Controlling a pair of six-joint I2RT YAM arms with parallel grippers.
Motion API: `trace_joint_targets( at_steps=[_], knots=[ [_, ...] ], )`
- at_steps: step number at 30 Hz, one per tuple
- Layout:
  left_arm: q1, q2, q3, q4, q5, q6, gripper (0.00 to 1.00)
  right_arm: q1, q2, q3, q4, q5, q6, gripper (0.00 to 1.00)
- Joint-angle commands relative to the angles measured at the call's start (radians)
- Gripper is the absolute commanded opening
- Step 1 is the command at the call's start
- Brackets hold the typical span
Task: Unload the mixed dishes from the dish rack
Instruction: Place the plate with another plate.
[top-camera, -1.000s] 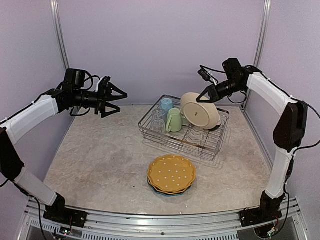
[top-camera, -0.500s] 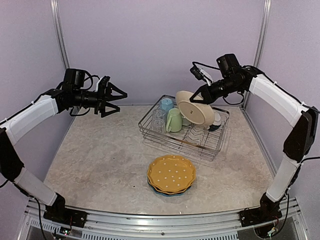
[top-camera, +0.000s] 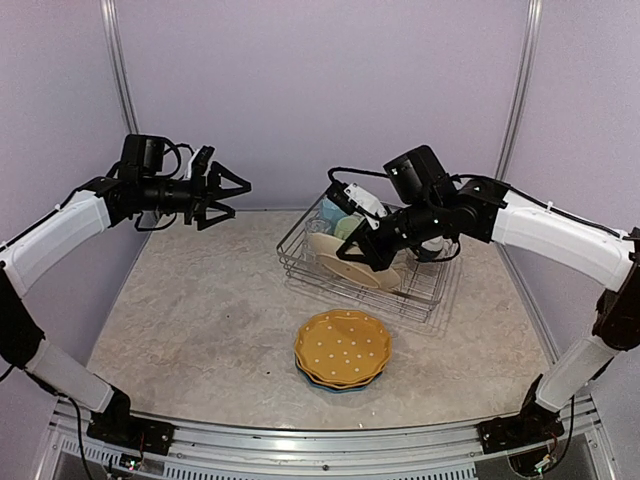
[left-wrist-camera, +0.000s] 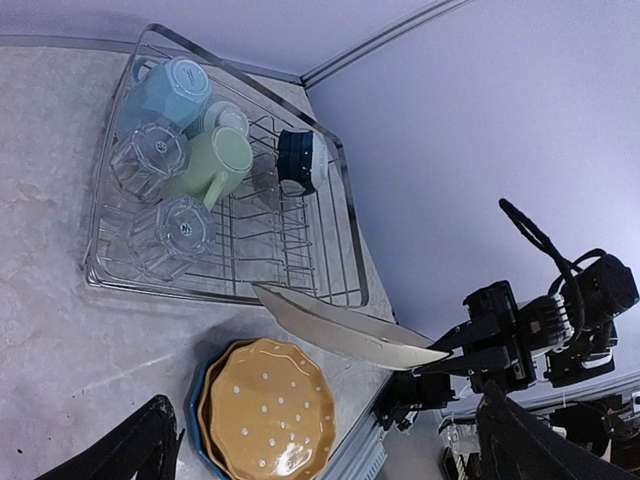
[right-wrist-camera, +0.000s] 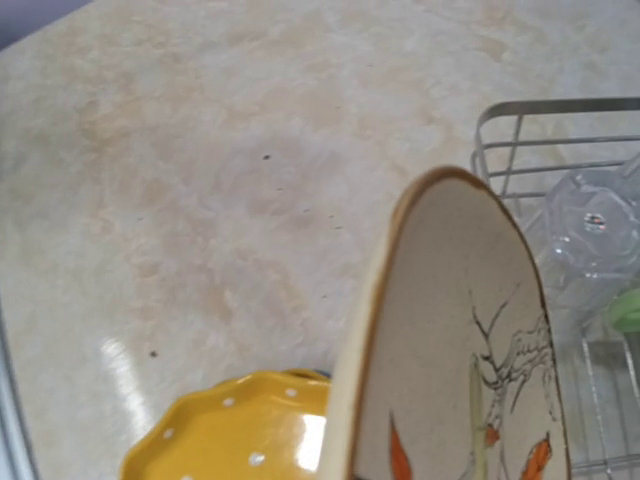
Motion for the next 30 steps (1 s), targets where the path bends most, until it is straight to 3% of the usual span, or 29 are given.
trace_joint_targets(
  at_steps=[1,16,28,30],
  knots=[
    [-0.006,-0.031,0.015,-0.017,-0.034,0.031,0.99,0.100,-0.030,-0.053,0.105,0.139,0.075,0.00],
    [-0.021,-0.105,0.036,-0.056,-0.155,0.076,0.99,0.339,0.047,-0.127,0.119,0.425,0.101,0.00],
    [-0.038,-0.125,0.186,-0.142,-0.171,0.082,0.99,0.471,0.125,-0.253,0.131,0.615,0.082,0.00],
    [-0.038,-0.124,0.184,-0.127,-0.179,0.087,0.99,0.496,0.152,-0.270,0.156,0.655,0.079,0.04]
  ],
)
